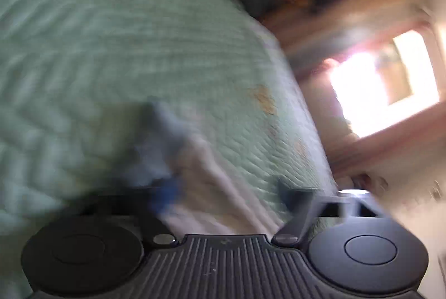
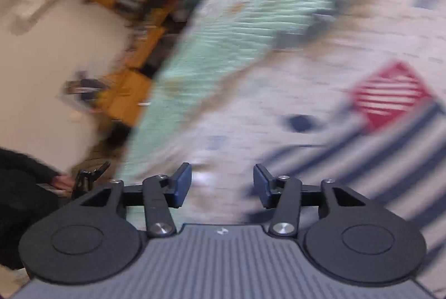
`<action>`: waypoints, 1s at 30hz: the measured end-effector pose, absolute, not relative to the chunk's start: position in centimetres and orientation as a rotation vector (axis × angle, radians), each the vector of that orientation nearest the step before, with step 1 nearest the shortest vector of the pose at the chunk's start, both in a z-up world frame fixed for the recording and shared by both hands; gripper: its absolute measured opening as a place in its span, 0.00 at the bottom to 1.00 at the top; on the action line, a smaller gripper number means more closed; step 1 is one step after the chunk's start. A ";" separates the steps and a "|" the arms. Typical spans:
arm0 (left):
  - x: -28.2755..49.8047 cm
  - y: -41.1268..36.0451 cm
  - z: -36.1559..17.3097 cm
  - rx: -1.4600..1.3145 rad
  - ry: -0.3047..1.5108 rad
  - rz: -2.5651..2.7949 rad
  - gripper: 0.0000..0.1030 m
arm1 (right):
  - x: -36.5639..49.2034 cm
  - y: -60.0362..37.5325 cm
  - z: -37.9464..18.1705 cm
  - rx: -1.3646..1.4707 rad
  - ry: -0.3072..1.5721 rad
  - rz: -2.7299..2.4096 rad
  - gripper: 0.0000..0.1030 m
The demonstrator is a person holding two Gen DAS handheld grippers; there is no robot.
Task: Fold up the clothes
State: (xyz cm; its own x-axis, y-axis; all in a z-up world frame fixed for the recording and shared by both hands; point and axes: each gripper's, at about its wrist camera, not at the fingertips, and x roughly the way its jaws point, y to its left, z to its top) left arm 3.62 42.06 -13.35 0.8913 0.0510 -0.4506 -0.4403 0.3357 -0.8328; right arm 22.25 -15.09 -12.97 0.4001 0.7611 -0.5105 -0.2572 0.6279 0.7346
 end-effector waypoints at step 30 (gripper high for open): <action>7.8 21.8 -8.4 -1.031 0.607 -0.116 0.94 | 21.9 -26.6 -12.9 0.865 0.858 0.593 0.54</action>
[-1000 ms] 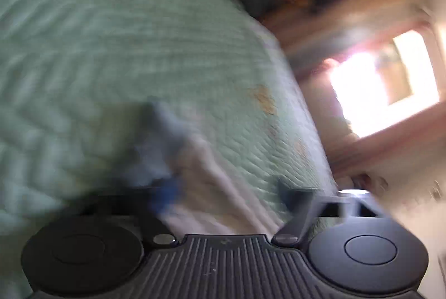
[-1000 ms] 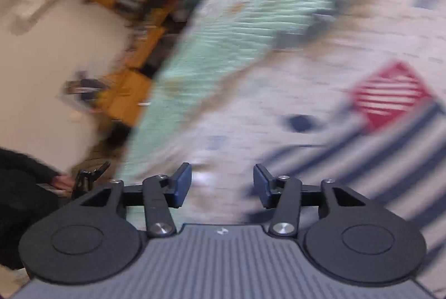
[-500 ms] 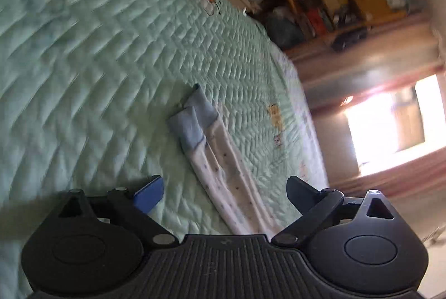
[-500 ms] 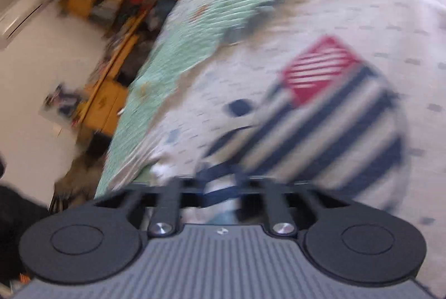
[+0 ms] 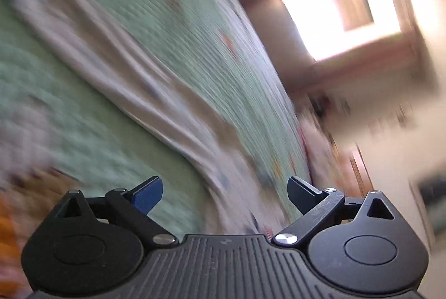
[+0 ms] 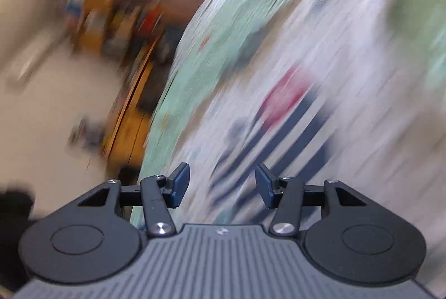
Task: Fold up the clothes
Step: 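Open the right gripper and move both grippers over the shirt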
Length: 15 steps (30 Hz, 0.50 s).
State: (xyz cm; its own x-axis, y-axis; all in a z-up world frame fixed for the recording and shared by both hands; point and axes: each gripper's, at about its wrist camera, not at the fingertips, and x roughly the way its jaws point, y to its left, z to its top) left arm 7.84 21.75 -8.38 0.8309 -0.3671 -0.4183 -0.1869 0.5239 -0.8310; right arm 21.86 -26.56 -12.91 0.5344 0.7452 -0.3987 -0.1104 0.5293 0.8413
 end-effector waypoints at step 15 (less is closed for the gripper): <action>11.8 13.4 -11.3 -0.788 0.776 -0.234 0.93 | 34.8 -32.5 -12.9 0.801 0.776 0.399 0.35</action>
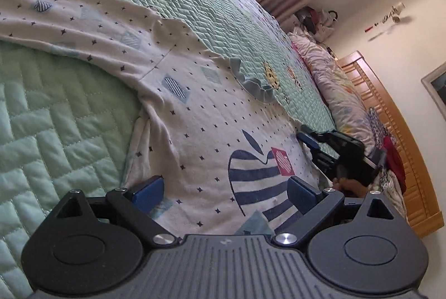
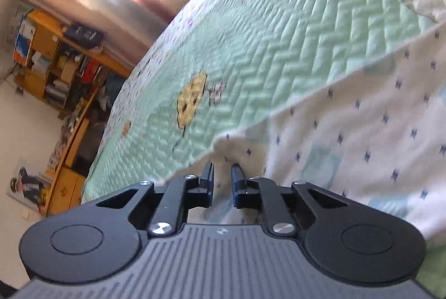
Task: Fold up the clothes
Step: 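Open the right gripper and move both grippers over the shirt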
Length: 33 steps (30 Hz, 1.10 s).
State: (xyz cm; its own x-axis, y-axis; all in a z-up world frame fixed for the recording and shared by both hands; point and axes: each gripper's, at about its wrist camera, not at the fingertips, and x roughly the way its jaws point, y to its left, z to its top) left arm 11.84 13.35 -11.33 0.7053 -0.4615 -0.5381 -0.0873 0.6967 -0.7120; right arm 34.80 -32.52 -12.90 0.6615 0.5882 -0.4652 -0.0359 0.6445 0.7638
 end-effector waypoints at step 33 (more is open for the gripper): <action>4.7 2.2 -10.6 0.095 0.868 -0.139 0.90 | 2.9 -23.6 -7.1 -0.024 0.774 0.561 0.47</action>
State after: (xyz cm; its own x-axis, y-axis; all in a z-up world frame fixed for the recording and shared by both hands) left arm 4.71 2.15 -10.57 0.6379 -0.0830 -0.7657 0.1599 0.9868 0.0263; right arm 2.92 -23.61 -7.14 0.5770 0.4707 -0.6675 -0.4880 0.8540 0.1804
